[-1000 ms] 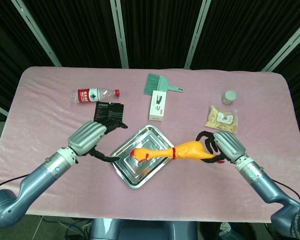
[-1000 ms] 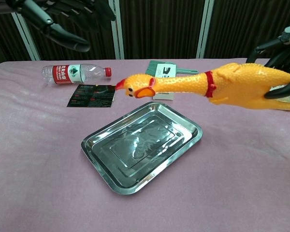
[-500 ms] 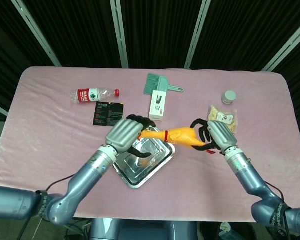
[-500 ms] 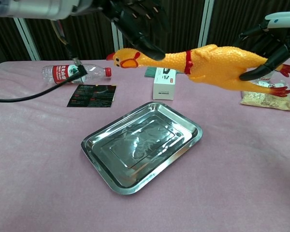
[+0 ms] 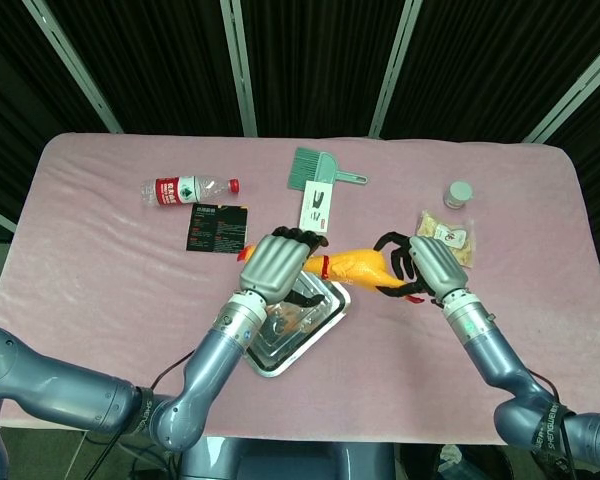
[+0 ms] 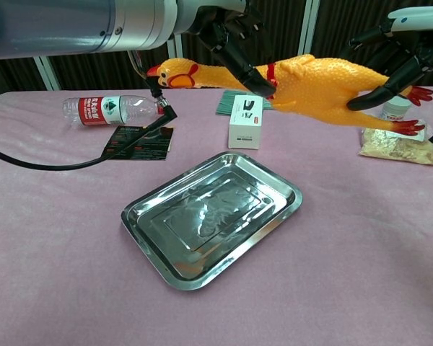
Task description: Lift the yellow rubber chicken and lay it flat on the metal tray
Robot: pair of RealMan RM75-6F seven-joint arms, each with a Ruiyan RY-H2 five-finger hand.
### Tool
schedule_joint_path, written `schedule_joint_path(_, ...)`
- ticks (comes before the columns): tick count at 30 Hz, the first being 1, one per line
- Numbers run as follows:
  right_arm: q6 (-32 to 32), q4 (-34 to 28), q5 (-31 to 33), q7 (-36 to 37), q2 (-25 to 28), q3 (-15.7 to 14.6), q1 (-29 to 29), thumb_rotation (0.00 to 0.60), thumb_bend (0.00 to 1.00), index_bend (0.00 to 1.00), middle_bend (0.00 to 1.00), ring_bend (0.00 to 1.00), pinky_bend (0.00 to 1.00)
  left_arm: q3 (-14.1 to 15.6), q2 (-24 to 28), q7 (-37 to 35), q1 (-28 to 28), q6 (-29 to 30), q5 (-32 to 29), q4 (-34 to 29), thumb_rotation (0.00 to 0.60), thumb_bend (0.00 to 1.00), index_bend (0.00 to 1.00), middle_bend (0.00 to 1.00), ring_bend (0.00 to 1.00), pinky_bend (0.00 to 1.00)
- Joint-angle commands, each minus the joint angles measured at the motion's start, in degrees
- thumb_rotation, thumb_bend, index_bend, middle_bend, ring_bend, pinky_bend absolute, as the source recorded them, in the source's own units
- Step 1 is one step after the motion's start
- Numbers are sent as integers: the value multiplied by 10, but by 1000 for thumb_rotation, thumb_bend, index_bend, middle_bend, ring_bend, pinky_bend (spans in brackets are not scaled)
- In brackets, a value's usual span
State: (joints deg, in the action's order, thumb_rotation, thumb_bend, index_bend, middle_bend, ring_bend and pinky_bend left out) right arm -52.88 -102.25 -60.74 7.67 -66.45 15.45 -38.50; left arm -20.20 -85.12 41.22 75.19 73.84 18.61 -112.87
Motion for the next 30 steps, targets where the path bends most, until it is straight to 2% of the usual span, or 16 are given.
schedule_joint_path(1, 0, -1, -3, 2, 0, 1, 1, 600, 403, 1000, 772, 755, 745, 1, -3, 1, -2, 0, 1, 6, 600, 170, 215, 212, 176, 189)
schedule_joint_path(8, -3, -16, -12, 3, 2, 6, -1, 600, 403, 1000, 772, 759, 745, -8, -15, 4, 2, -11, -4, 23, 600, 173, 226, 212, 177, 189)
schedule_joint_path(17, -9, -33, -20, -4, 1, 8, -3, 600, 407, 1000, 772, 761, 745, -19, -32, 5, 7, -14, -6, 37, 600, 252, 263, 220, 176, 189)
schedule_joint_path(24, -14, -45, -22, -20, -1, 5, -5, 600, 409, 1000, 772, 761, 745, -26, -49, -2, 5, 0, 3, 41, 600, 444, 334, 276, 207, 205)
schedule_joint_path(27, -16, -48, -21, -24, -2, 5, -4, 600, 411, 1000, 772, 763, 745, -26, -56, -5, 2, 9, 13, 42, 600, 528, 385, 326, 241, 249)
schedule_joint_path(30, -18, -50, -20, -26, -2, 5, -4, 600, 413, 1000, 772, 765, 744, -24, -63, -4, -1, 21, 23, 45, 600, 579, 452, 361, 246, 250)
